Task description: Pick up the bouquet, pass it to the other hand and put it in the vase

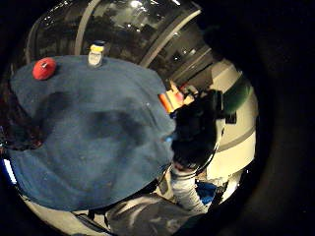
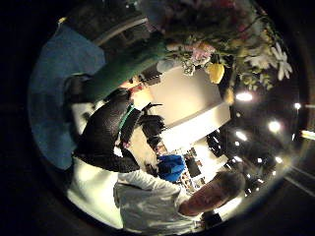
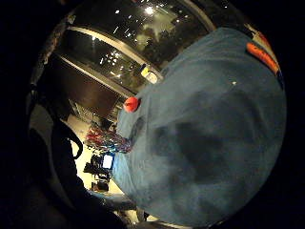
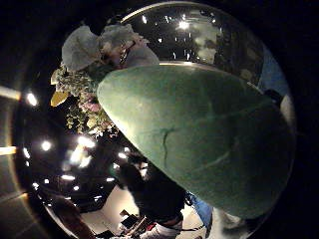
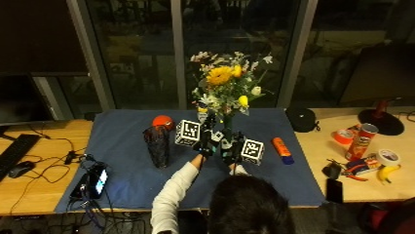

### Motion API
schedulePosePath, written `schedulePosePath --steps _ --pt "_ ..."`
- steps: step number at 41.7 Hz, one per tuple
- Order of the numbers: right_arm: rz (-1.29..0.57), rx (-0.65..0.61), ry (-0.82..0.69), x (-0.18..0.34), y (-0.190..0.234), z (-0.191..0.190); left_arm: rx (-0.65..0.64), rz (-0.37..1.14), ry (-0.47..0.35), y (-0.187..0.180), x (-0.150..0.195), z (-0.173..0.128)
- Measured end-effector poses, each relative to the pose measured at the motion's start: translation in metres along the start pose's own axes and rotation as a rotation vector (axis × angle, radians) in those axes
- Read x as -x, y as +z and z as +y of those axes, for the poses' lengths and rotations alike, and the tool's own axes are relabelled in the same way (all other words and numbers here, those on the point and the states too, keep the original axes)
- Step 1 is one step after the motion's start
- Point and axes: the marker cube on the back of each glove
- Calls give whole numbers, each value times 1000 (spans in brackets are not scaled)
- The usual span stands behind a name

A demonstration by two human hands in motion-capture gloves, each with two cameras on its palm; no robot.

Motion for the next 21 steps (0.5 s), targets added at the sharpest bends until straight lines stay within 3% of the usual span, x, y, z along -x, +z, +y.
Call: schedulePosePath --steps 7,12,17,21 --pt "-6 29 25 21 37 30 -145 205 7 13 -18 -20" --pt "-118 44 -131 38 51 39 -343 277 145 4 -22 -28" --pt "-270 165 -224 51 61 52 -425 149 59 -3 -7 -32" --pt "-14 237 -172 30 55 54 -411 222 175 -10 -22 -31"
